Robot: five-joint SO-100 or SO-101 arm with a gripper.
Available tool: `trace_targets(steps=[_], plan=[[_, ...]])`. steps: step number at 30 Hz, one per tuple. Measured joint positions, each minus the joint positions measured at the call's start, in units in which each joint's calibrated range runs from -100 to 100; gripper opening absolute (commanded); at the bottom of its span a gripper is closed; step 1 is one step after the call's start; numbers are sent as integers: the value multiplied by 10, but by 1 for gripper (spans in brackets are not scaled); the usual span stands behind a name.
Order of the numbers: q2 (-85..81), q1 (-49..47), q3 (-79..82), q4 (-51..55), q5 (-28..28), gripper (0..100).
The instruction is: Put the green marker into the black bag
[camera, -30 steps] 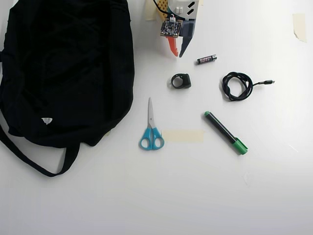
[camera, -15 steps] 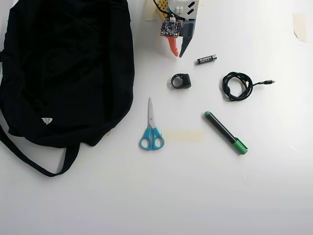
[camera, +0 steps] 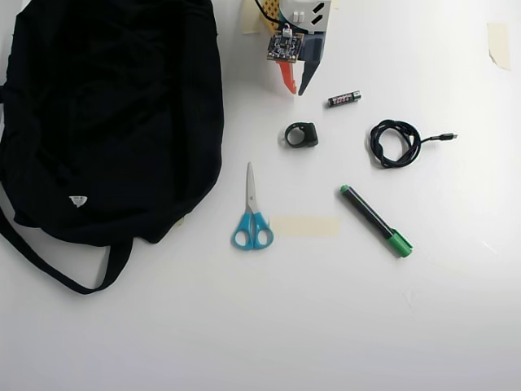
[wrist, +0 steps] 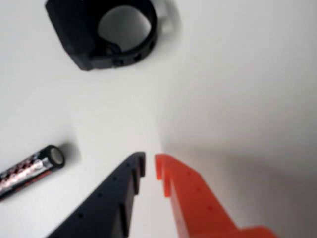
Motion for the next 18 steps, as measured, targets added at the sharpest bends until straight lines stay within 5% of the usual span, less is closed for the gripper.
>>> trace_targets(steps=[18], plan=[[0,-1,-9,-15,-2,2]])
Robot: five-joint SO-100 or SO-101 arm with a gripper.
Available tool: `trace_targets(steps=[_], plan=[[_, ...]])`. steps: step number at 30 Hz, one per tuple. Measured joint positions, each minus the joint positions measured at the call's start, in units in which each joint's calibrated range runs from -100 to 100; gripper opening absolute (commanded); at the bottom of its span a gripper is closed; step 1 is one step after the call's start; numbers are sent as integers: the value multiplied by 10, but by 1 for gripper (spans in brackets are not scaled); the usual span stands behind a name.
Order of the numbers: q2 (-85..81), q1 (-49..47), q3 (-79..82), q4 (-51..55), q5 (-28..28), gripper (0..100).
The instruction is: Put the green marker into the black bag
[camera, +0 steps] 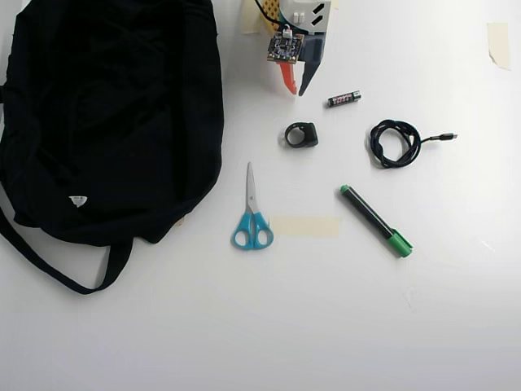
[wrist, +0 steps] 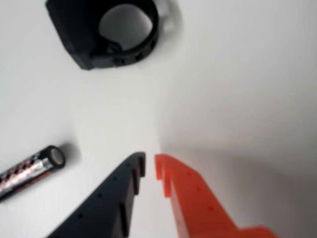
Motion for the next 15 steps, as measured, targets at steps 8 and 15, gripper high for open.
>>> trace_targets(steps=[8,15], plan=[[31,0,-38,-42,1,2],[121,0,-122,-88,1,2]])
